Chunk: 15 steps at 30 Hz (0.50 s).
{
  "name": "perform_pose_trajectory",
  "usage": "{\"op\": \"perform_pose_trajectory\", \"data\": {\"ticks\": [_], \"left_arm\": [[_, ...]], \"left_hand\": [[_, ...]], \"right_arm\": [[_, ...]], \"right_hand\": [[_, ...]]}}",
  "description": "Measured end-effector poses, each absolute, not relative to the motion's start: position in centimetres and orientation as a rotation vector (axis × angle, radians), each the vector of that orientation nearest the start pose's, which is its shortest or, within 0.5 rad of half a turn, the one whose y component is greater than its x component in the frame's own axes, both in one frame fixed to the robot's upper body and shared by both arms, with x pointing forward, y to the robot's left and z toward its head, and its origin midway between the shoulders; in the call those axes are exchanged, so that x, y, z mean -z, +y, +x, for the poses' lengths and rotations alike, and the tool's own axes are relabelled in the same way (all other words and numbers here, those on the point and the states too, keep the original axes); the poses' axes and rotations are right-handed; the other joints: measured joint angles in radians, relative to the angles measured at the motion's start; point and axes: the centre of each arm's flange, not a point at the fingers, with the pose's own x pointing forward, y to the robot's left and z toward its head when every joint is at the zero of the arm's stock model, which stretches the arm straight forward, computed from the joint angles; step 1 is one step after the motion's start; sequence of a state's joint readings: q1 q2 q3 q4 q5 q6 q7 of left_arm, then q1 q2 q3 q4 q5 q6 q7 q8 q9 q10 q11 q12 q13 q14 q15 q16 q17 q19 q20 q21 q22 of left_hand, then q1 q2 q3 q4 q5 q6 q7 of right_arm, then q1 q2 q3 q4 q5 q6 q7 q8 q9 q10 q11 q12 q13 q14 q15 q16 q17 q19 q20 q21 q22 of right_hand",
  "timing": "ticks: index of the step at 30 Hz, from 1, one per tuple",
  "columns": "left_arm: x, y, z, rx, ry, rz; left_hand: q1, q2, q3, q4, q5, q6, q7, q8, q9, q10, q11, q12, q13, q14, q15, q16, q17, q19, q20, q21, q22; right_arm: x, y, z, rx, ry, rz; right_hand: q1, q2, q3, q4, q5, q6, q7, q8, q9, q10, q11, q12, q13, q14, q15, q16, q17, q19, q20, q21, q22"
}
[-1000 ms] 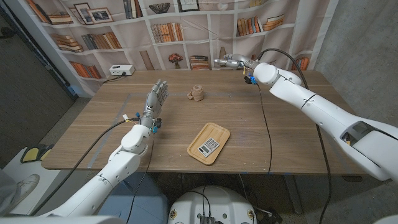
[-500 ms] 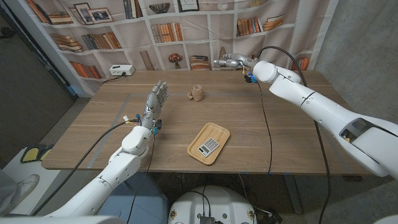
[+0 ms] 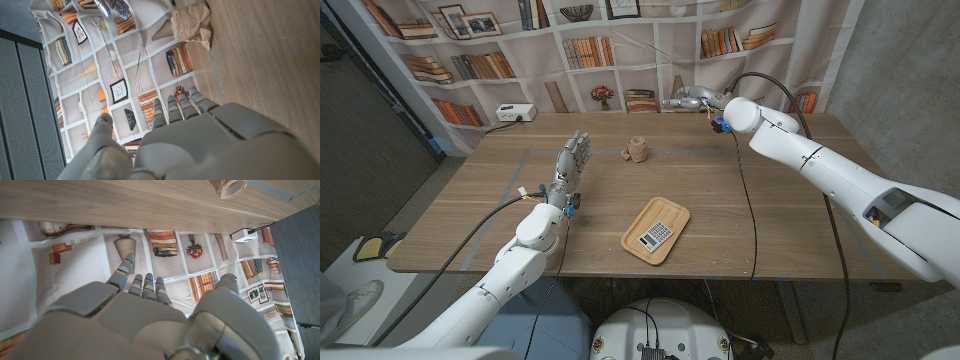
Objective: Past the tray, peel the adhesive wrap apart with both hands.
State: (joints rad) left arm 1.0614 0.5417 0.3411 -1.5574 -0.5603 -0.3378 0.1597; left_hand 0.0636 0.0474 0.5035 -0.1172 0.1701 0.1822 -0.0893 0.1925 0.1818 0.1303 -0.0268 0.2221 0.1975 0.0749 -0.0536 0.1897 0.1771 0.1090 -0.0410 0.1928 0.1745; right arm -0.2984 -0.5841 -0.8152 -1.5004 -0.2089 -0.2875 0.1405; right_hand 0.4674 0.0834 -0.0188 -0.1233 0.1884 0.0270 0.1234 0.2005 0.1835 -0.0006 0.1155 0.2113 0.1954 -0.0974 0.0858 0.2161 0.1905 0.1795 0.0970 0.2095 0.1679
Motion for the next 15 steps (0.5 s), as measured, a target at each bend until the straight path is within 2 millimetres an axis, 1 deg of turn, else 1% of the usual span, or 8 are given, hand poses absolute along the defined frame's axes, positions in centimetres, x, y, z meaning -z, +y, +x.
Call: {"op": "perform_pose_trajectory", "data": {"ticks": [3, 6, 8, 15], "left_arm": [[6.4, 27.0, 59.5, 0.135, -0.648, -0.044], [6.4, 26.9, 59.4, 0.137, -0.648, -0.044], [6.5, 26.9, 59.3, 0.137, -0.647, -0.044], [6.6, 26.8, 59.3, 0.137, -0.646, -0.044]], "left_hand": [[0.000, 0.000, 0.000, 0.000, 0.000, 0.000, 0.000, 0.000, 0.000, 0.000, 0.000, 0.000, 0.000, 0.000, 0.000, 0.000, 0.000, 0.000, 0.000, 0.000, 0.000], [0.000, 0.000, 0.000, 0.000, 0.000, 0.000, 0.000, 0.000, 0.000, 0.000, 0.000, 0.000, 0.000, 0.000, 0.000, 0.000, 0.000, 0.000, 0.000, 0.000, 0.000], [0.000, 0.000, 0.000, 0.000, 0.000, 0.000, 0.000, 0.000, 0.000, 0.000, 0.000, 0.000, 0.000, 0.000, 0.000, 0.000, 0.000, 0.000, 0.000, 0.000, 0.000], [0.000, 0.000, 0.000, 0.000, 0.000, 0.000, 0.000, 0.000, 0.000, 0.000, 0.000, 0.000, 0.000, 0.000, 0.000, 0.000, 0.000, 0.000, 0.000, 0.000, 0.000]], "right_arm": [[-15.5, -14.6, 64.9, -0.142, -0.574, -1.200], [-15.6, -14.5, 64.9, -0.130, -0.572, -1.215], [-15.6, -14.3, 64.8, -0.127, -0.572, -1.223], [-15.8, -13.5, 64.7, -0.118, -0.571, -1.255]], "right_hand": [[0.003, -0.003, 0.004, -0.004, 0.000, 0.000, 0.000, 0.000, 0.000, 0.000, 0.000, 0.000, 0.000, 0.000, 0.000, 0.000, 0.000, 0.004, -0.002, 0.002, 0.000], [0.003, -0.003, 0.000, -0.008, 0.000, 0.005, -0.004, 0.000, 0.000, 0.011, 0.011, 0.000, 0.000, 0.004, 0.004, 0.000, 0.000, 0.006, 0.000, 0.002, 0.000], [0.006, -0.006, 0.000, -0.008, 0.000, 0.013, -0.002, 0.000, 0.000, 0.017, 0.017, 0.000, 0.000, 0.011, 0.011, 0.000, 0.000, 0.011, 0.005, 0.002, 0.000], [0.008, -0.008, 0.000, -0.008, 0.000, 0.013, -0.002, 0.000, 0.000, 0.018, 0.018, 0.000, 0.000, 0.011, 0.011, 0.000, 0.000, 0.011, 0.005, 0.002, 0.000]]}}
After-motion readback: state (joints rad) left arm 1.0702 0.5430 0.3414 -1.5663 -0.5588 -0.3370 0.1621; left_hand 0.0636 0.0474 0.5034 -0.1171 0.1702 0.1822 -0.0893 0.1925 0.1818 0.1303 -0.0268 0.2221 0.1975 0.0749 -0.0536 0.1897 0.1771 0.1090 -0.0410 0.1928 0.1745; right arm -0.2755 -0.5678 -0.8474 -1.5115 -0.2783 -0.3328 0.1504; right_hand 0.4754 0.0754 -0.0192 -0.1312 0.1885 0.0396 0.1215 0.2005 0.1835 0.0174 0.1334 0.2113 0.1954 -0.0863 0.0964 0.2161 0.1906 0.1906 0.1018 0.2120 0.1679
